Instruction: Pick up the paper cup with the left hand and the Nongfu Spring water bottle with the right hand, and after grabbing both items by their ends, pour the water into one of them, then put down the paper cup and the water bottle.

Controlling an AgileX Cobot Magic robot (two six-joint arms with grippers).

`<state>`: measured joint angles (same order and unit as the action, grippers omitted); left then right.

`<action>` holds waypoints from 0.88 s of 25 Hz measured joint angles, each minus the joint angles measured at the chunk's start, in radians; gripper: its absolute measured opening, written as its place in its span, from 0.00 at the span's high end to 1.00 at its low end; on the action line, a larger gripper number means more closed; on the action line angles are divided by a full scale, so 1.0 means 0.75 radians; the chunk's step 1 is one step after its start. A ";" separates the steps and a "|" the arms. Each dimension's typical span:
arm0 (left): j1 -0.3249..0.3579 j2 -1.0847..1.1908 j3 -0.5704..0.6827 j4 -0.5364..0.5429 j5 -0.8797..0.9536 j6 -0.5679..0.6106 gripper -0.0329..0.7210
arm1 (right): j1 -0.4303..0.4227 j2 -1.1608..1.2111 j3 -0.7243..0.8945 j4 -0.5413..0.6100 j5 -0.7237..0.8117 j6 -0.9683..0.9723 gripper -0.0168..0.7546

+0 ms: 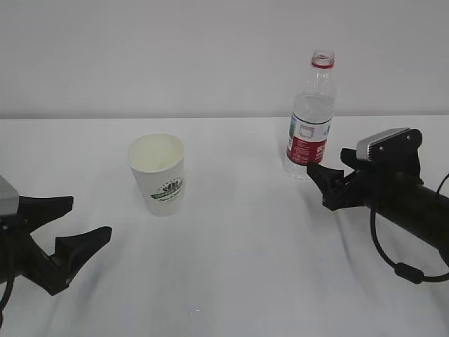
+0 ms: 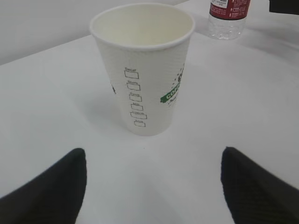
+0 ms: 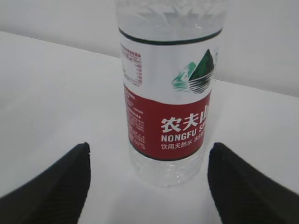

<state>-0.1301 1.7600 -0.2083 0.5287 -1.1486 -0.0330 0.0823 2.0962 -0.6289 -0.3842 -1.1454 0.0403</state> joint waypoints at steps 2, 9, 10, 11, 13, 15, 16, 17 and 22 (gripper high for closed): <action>0.000 0.000 0.000 0.000 0.000 0.000 0.08 | 0.000 0.020 -0.028 0.000 0.000 0.000 0.21; 0.000 0.000 0.000 0.000 0.000 0.000 0.09 | 0.000 0.082 -0.135 0.000 0.000 0.001 0.21; 0.000 0.000 0.000 0.000 0.000 0.000 0.09 | 0.000 0.089 -0.153 0.000 0.000 0.003 0.21; 0.000 0.000 0.000 0.000 0.000 0.000 0.10 | 0.000 0.097 -0.168 0.000 0.000 0.003 0.21; 0.000 0.000 0.000 0.000 0.000 0.000 0.10 | 0.000 0.109 -0.204 0.000 0.006 0.003 0.21; 0.000 0.000 0.000 0.000 0.000 0.000 0.10 | 0.000 0.114 -0.234 -0.003 0.033 0.003 0.21; 0.000 0.000 0.000 0.000 0.000 0.000 0.10 | 0.000 0.114 -0.247 -0.003 0.041 0.003 0.21; 0.000 0.000 0.000 0.000 0.000 0.000 0.10 | 0.000 0.114 -0.261 -0.009 0.047 0.003 0.21; 0.000 0.000 -0.002 0.000 0.000 0.000 0.11 | 0.000 0.129 -0.324 -0.037 0.092 0.019 0.21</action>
<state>-0.1301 1.7600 -0.2099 0.5287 -1.1486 -0.0330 0.0823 2.1933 -0.8717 -0.4122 -1.0763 0.0544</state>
